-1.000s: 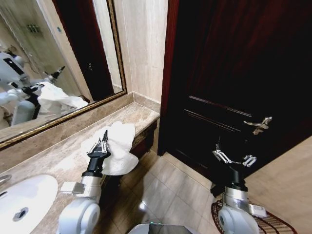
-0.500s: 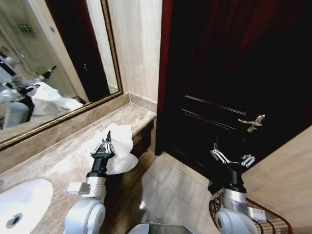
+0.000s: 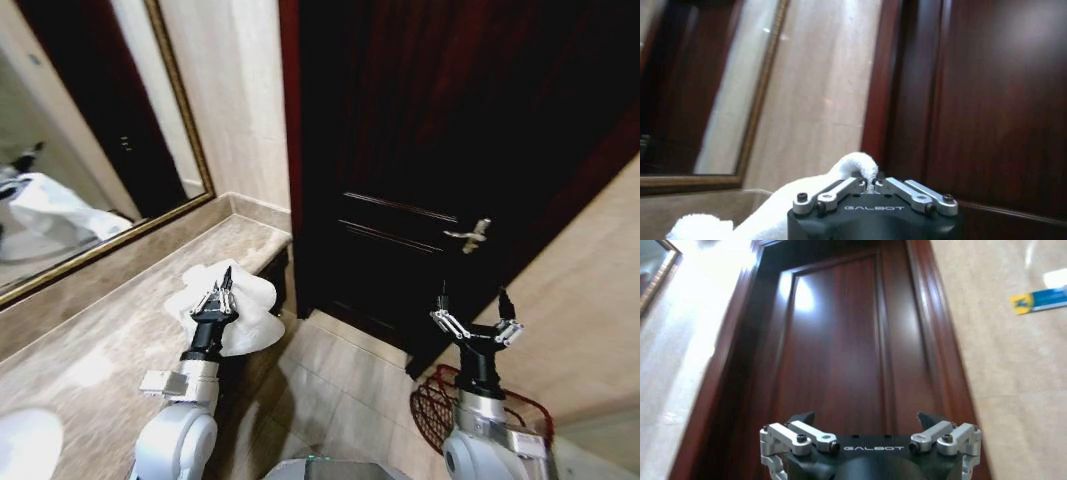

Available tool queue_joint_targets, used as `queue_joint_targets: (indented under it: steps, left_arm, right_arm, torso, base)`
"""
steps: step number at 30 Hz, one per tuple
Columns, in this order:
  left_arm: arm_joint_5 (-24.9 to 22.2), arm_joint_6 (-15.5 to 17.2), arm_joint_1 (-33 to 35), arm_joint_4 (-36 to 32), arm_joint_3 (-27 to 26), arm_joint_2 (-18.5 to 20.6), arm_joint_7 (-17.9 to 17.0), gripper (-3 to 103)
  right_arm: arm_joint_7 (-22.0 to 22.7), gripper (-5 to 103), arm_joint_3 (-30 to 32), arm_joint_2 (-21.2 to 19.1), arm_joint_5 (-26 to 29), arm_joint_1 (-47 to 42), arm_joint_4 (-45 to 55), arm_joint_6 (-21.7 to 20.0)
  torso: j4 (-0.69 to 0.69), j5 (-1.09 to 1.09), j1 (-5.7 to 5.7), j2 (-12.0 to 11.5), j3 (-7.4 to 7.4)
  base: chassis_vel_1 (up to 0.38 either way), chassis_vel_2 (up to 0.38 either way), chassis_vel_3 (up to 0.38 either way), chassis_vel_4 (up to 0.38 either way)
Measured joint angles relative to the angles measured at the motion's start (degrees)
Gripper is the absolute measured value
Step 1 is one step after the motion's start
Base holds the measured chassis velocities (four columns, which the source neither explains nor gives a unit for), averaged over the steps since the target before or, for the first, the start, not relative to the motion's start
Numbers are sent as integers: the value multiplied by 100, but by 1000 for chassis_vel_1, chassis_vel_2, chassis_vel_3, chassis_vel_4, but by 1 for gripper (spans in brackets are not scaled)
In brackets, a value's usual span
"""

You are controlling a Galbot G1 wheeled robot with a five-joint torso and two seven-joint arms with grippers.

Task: Discard the used towel into the hamper.

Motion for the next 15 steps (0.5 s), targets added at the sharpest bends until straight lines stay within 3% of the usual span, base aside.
queue_joint_targets:
  steps: [15]
  left_arm:
    - [24, -23, -29, 47, 54, -141, 37, 2]
  right_arm:
    - [70, 100, -66, 28, -11, 14, 13, -9]
  torso:
    - [0, 0, 0, 0, 0]
  base:
    - [-122, -129, -124, -127]
